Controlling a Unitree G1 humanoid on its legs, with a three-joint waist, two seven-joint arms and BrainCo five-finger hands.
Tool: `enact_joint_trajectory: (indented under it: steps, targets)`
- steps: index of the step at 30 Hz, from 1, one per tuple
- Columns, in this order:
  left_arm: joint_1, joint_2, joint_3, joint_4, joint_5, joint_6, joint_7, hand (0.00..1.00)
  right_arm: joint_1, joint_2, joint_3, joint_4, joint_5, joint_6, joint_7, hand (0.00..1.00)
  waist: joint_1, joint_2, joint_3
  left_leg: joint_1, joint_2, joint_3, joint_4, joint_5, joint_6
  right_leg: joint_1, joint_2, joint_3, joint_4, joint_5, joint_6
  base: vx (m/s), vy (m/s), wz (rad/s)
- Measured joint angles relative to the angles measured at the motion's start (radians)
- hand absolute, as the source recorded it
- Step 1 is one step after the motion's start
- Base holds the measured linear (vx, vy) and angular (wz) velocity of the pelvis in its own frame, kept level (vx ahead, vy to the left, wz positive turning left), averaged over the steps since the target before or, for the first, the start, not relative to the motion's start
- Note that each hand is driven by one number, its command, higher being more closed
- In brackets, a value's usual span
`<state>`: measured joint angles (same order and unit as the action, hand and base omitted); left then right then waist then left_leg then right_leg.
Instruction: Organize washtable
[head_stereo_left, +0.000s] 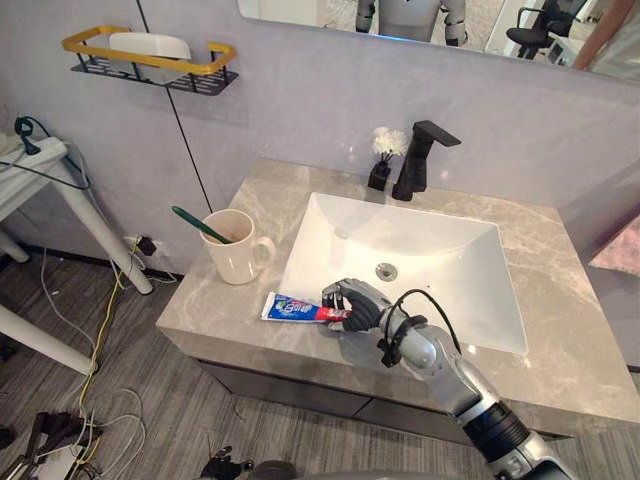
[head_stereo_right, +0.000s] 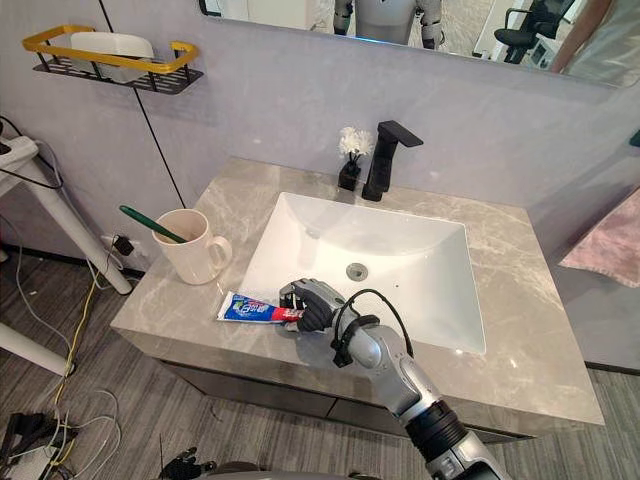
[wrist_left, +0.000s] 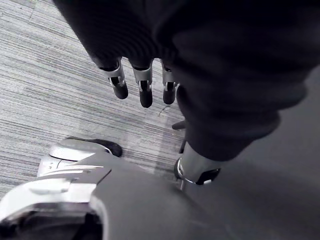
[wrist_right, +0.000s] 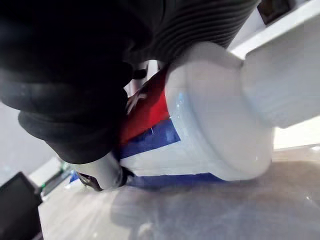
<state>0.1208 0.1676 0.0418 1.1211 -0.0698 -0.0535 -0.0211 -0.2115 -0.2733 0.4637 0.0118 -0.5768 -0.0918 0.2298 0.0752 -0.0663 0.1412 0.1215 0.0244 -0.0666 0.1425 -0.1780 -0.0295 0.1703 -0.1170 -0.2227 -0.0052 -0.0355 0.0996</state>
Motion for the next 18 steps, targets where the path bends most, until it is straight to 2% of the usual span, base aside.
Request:
enact_joint_trajectory:
  steps: [10, 13, 18]
  targets:
    - [0.029, -0.009, 0.042, -0.004, -0.040, -0.001, 0.000, 0.00, 0.003, -0.062, 0.000, -0.034, 0.082, 0.009, 0.014, 1.00, -0.003, 0.002, 0.002, -0.002, -0.001, -0.002, -0.001, 0.000, 0.000, 0.000, -0.001, 0.000, 0.001, 0.000, 0.000, 0.00, 0.000, 0.00]
    - [0.054, -0.018, 0.109, -0.003, -0.053, -0.001, 0.001, 0.00, 0.015, -0.075, -0.024, -0.078, 0.118, 0.009, 0.013, 1.00, -0.004, 0.007, 0.005, -0.002, -0.001, -0.001, 0.000, 0.000, 0.000, -0.002, -0.001, 0.000, 0.000, 0.000, 0.000, 0.00, 0.000, 0.00]
    - [0.096, -0.052, 0.280, -0.021, -0.134, -0.001, 0.009, 0.00, 0.034, -0.108, -0.117, -0.218, 0.182, 0.007, -0.002, 1.00, -0.003, 0.021, 0.013, -0.004, 0.000, -0.003, -0.001, 0.000, 0.000, -0.002, 0.000, 0.000, -0.001, 0.000, 0.000, 0.00, 0.000, 0.00]
